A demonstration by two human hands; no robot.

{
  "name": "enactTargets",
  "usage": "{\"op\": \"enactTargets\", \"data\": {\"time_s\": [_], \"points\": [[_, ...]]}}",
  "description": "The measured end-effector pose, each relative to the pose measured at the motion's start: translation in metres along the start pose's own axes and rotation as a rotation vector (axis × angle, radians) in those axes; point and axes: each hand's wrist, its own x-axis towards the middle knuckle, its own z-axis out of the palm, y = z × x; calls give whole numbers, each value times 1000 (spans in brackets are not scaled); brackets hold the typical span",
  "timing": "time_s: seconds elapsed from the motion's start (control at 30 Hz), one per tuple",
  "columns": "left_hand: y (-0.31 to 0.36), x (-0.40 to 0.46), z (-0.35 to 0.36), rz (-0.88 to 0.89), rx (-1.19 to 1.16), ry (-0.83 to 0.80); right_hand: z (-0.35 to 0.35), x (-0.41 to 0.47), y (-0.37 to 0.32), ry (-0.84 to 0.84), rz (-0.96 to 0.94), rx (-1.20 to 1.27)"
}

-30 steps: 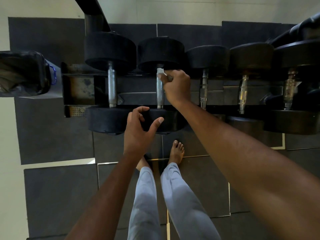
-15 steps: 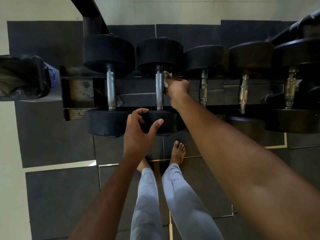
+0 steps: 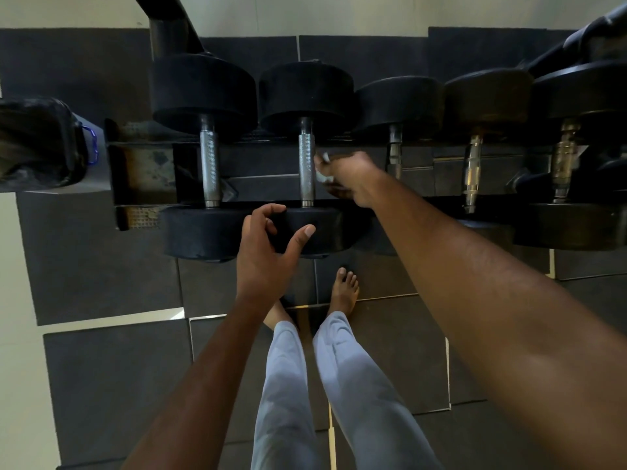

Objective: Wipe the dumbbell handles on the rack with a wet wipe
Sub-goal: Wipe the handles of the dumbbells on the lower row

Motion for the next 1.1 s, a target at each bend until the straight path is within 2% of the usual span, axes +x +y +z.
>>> {"op": "enactTargets", "data": {"time_s": [0.1, 0.17, 0.4, 0.47, 0.57, 0.63, 0.8, 0.93, 1.1], "points": [[0, -2, 0, 11, -7, 11, -11, -10, 11, -102, -25, -156], [1, -2, 1, 5, -12, 15, -13, -12, 14, -113, -82, -237], [1, -1, 2, -2, -7, 21, -23, -22, -2, -159, -306, -800], [0, 0, 2, -7, -5, 24, -22, -30, -26, -135, -468, -881], [0, 0, 1, -8, -12, 12, -12, -34, -58, 61, -833, -895], [0, -1, 1, -13, -22, 12, -1, -34, -64, 90, -954, -1020], [0, -3, 3, -32, -53, 33, 15, -31, -53, 206, -1024, -1378], [-1, -5, 4, -36, -61, 39, 20, -31, -52, 174, -1073, -1505], [-3, -4, 4, -33, -49, 21, 35, -34, -64, 87, -888, -1549]]}}
